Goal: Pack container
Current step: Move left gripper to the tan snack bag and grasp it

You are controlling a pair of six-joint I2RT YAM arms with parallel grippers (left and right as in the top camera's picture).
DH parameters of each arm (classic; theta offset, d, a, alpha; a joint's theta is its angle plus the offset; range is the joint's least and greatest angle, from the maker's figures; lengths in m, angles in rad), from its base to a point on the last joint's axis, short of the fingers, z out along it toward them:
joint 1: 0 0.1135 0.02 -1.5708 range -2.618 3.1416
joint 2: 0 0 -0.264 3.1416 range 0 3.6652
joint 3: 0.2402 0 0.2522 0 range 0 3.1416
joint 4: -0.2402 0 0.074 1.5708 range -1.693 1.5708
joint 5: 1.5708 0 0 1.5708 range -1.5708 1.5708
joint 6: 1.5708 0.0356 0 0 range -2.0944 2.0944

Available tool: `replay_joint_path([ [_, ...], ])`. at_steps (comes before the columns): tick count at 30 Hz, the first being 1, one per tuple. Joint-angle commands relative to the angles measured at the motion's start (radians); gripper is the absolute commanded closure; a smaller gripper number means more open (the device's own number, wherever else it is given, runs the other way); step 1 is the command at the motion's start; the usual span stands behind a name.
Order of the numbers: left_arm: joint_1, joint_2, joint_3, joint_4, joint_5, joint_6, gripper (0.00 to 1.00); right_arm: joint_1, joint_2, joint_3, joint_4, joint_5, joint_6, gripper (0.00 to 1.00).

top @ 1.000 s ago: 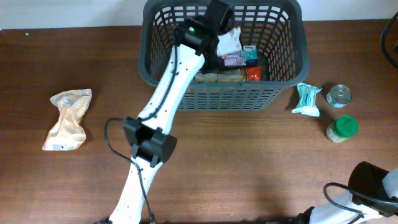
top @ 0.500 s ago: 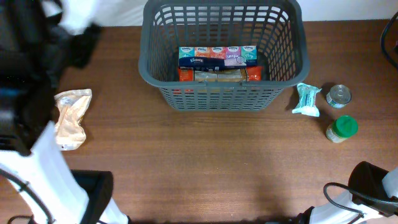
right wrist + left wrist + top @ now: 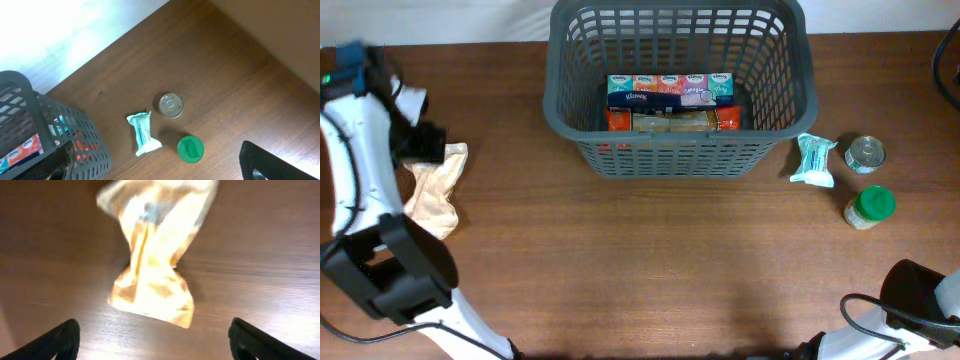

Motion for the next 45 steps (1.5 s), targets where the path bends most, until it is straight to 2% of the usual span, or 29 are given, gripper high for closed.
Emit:
replay_joint_path([
  [1, 0.061, -0.035, -0.113, 0.087, 0.082, 0.048, 0.09, -0.006, -0.011, -0.001, -0.006, 0.009, 0.006, 0.01],
  [8, 0.138, -0.028, -0.270, 0.303, 0.252, 0.164, 0.07, -0.006, -0.011, -0.001, -0.006, 0.009, 0.006, 0.01],
  [10, 0.138, -0.013, -0.282, 0.329, 0.248, 0.167, 0.07, -0.006, -0.011, -0.001, -0.006, 0.009, 0.006, 0.01],
  [15, 0.138, 0.059, -0.282, 0.339, 0.222, 0.166, 0.11, -0.006, -0.011, -0.001, -0.006, 0.009, 0.006, 0.01],
  [16, 0.138, 0.077, -0.282, 0.341, 0.222, 0.166, 0.16, -0.006, -0.011, -0.001, -0.006, 0.009, 0.006, 0.01],
  [17, 0.138, 0.095, -0.282, 0.342, 0.222, 0.166, 0.17, -0.006, -0.011, -0.001, -0.006, 0.009, 0.006, 0.01],
  [27, 0.138, 0.195, -0.282, 0.352, 0.180, 0.155, 0.19, -0.006, -0.011, -0.001, -0.006, 0.009, 0.006, 0.01],
  [30, 0.138, 0.197, -0.283, 0.365, 0.180, 0.155, 0.24, -0.006, -0.011, -0.001, -0.006, 0.009, 0.006, 0.01],
  [31, 0.138, 0.198, -0.283, 0.369, 0.180, 0.155, 0.28, -0.006, -0.011, -0.001, -0.006, 0.009, 0.006, 0.02],
  [33, 0.138, 0.200, -0.283, 0.368, 0.180, 0.155, 0.44, -0.006, -0.011, -0.001, -0.006, 0.009, 0.006, 0.01],
  [36, 0.137, 0.215, -0.284, 0.342, 0.180, 0.155, 0.83, -0.006, -0.011, -0.001, -0.006, 0.009, 0.006, 0.01],
  [37, 0.137, 0.223, -0.284, 0.334, 0.180, 0.154, 0.88, -0.006, -0.011, -0.001, -0.006, 0.009, 0.006, 0.01],
  [40, 0.137, 0.246, -0.284, 0.314, 0.180, 0.127, 0.89, -0.006, -0.011, -0.001, -0.006, 0.009, 0.006, 0.01],
  [42, 0.137, 0.256, -0.284, 0.309, 0.181, 0.103, 0.98, -0.006, -0.011, -0.001, -0.006, 0.009, 0.006, 0.01],
  [45, 0.137, 0.254, -0.277, 0.299, 0.193, 0.103, 0.98, -0.006, -0.011, -0.001, -0.006, 0.009, 0.006, 0.01],
])
